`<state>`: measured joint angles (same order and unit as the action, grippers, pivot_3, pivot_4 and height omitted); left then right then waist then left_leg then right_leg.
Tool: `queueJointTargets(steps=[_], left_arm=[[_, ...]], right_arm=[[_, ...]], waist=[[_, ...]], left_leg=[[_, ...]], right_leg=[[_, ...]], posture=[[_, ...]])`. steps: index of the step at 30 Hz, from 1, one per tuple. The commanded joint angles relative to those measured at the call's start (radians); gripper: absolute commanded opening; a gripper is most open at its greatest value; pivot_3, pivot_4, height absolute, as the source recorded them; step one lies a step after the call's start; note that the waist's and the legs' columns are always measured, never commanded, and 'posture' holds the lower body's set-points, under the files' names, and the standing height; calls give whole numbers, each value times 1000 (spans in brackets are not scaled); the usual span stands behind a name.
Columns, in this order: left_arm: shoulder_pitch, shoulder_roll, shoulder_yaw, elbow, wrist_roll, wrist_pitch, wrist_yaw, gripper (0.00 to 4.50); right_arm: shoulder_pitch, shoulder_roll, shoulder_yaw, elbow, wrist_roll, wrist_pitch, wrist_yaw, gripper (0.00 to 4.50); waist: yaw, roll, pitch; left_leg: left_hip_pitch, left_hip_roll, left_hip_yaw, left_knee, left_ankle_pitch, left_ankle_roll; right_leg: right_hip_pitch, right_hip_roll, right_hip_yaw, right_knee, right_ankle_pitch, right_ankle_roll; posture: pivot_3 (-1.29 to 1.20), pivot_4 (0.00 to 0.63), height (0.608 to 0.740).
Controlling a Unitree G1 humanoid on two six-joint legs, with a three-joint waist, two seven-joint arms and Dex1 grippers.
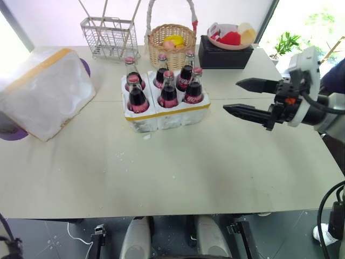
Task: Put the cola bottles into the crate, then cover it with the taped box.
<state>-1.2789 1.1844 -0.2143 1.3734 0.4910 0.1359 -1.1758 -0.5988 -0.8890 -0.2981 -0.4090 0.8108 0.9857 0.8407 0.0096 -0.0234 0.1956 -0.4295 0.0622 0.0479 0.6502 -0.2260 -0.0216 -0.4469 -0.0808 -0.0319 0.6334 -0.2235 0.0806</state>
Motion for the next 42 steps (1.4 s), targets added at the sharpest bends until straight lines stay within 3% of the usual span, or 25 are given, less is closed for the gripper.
queueJointTargets(steps=[1,12,15,21,22,27,35,42], left_arm=[[-1,2,38,1,-32,32,16,4500],[-6,-16,72,-1,-69,93,8,4500],[-10,-18,72,-1,-74,101,-8,3608],[-14,-17,66,-3,-75,115,-40,545],[-13,-17,67,-3,-76,117,-42,307],[-23,-22,94,-9,-103,90,4,283],[-57,-66,273,-42,-261,-120,225,283],[-3,-170,294,-193,-345,-362,185,283]], right_arm=[[-5,-24,-27,-23,17,-21,-6,4373],[18,-38,-37,-31,19,-33,-16,4373],[19,-38,-36,-33,21,-36,-21,4500],[31,-34,-41,-40,25,-42,-32,4500],[35,-35,-43,-43,28,-43,-33,4500],[44,-50,-44,-55,35,-54,-23,4500],[89,-56,-77,-101,69,-63,-58,4500],[122,-52,-97,-119,99,-64,-105,4500]], waist=[[0,0,0],[0,-1,0],[0,-1,0],[1,-1,0],[1,-1,0],[1,-1,0],[3,-2,-1],[4,-2,-1]], left_leg=[[0,0,0,0,0,0],[0,0,0,1,0,0],[0,0,0,1,0,0],[0,0,0,1,0,0],[1,0,0,1,0,0],[2,0,0,1,0,0],[2,0,0,2,0,0],[2,0,0,4,0,0]], right_leg=[[0,0,0,0,0,0],[0,0,0,1,0,0],[0,0,0,1,0,0],[0,0,0,1,0,0],[1,0,0,1,0,0],[2,0,0,1,0,0],[2,0,0,1,1,2],[4,0,0,1,2,3]], posture=[[0,150,740],[0,150,740],[0,150,740],[0,150,740],[0,150,740],[0,150,740],[0,150,740],[0,150,740]])
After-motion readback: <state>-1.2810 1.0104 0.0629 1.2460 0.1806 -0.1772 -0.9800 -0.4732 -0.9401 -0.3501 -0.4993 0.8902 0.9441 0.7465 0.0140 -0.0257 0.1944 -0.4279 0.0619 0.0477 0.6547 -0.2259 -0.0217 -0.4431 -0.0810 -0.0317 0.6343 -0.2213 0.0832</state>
